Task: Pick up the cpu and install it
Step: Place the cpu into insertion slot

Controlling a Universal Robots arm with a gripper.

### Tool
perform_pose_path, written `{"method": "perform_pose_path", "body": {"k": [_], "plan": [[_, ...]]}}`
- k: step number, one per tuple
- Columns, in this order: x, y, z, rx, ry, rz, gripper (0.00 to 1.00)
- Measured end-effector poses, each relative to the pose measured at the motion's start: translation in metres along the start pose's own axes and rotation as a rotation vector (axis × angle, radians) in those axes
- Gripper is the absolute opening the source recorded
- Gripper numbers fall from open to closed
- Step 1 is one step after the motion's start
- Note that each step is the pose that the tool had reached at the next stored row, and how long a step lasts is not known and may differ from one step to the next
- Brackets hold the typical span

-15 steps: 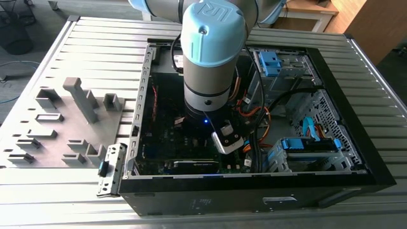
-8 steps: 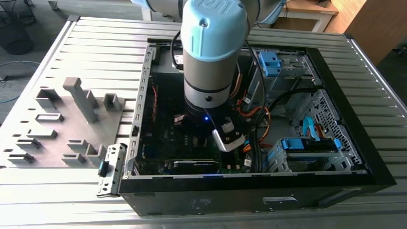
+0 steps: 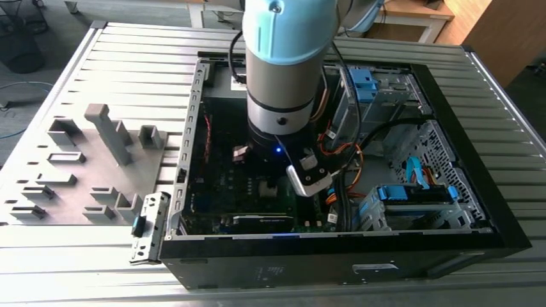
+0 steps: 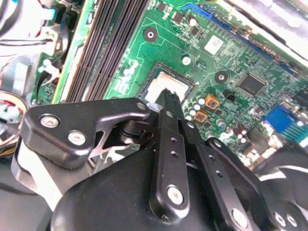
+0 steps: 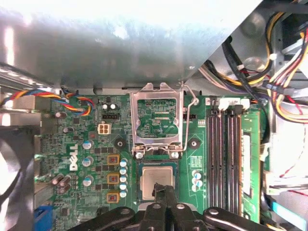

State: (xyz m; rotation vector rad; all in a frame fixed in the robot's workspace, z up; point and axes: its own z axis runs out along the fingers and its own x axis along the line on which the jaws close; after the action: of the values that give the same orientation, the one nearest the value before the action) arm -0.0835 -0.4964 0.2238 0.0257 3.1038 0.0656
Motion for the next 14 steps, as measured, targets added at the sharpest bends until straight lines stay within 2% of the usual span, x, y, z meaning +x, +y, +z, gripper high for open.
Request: {"method": "perform_pose_path", "body": {"k": [7, 14], "plan": [[-0.0006, 0.0006, -0.0151, 0.0002, 0.0001, 0.0, 0.11], [-0.0006, 0.0007, -0.0156, 0.0, 0.0, 0.0, 0.11]]}}
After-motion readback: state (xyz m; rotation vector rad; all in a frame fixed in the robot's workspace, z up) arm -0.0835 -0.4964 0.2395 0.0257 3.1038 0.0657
